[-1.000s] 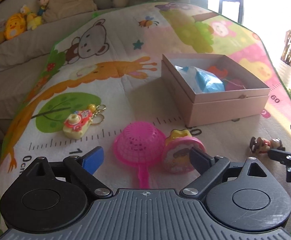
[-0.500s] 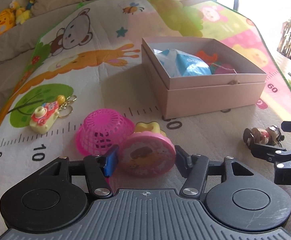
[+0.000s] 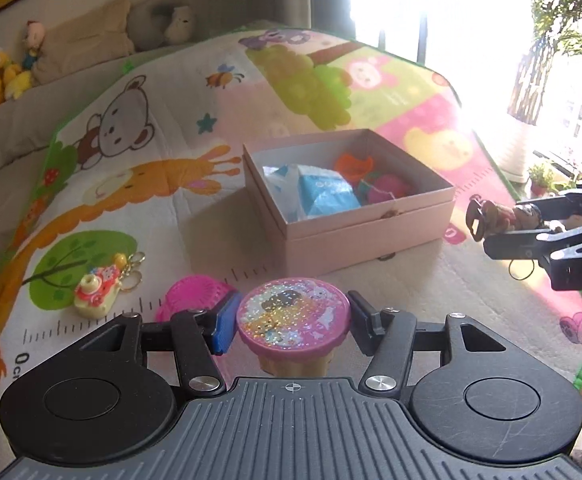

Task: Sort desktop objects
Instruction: 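Lower the cup toy and figurine keychain into the pink box with both grippers, then grasp the pink strainer with the right gripper while the left gripper reaches the Hello Kitty keychain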

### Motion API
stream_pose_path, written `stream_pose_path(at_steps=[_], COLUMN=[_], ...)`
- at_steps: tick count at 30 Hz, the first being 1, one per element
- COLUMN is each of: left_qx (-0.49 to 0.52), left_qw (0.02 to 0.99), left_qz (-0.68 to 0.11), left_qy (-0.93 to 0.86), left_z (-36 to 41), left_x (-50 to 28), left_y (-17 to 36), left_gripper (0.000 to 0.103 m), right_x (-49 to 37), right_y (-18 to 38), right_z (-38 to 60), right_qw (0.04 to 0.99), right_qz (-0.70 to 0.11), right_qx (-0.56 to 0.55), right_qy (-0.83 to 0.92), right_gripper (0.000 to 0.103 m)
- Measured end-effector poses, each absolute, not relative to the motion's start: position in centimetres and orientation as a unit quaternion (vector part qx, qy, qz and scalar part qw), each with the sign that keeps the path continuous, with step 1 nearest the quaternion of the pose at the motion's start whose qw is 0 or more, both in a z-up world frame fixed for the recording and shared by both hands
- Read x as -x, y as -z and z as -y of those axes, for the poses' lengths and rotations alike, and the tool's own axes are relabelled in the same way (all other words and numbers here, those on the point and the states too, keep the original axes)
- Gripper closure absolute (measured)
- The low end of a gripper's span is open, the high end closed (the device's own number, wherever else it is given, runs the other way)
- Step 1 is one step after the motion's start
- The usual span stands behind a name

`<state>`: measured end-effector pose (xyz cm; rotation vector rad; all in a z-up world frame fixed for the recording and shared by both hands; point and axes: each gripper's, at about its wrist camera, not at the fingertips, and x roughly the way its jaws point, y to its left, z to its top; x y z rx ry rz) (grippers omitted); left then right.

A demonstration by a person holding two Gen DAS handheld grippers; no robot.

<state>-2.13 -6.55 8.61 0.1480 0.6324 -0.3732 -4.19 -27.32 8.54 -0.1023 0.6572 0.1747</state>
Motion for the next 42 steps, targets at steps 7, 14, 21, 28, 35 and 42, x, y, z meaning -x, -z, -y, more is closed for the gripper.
stream_pose_path(at_steps=[7,14,21,28,35,42], left_qx=[-0.087,-0.039,-0.086,-0.056,-0.062,-0.028], left_qw=[0.948,0.947,0.933,0.915,0.909,0.916], left_qz=[-0.217,-0.233,-0.302,-0.374,-0.399,-0.393], left_qy=[0.215,0.220,0.175,0.137,0.101,0.069], left_z=[10.1,13.5,8.9,4.6,1.9,-1.1], left_x=[-1.2,-7.6,-4.9,-3.4,-2.3,-3.2], left_y=[-14.1,-13.9,-7.5,-3.7,-1.8,-1.9], left_gripper=[0.042,0.018,0.006,0.003,0.001,0.001], right_x=[3.3,-2.1,-6.3,-14.6,-18.6,-11.5], right_y=[-17.7,-19.7,-16.9,-14.4,-12.3,-11.0], right_z=[29.7,31.2,31.4,27.4,25.2,22.2], right_qw=[0.977,0.984,0.973,0.954,0.945,0.935], right_qz=[-0.196,-0.174,-0.226,-0.275,-0.305,-0.310], right_qx=[0.054,0.039,0.032,0.048,0.032,0.045], right_qy=[-0.063,-0.019,-0.032,-0.112,-0.109,-0.169], right_gripper=[0.045,0.045,0.045,0.045,0.038,0.033])
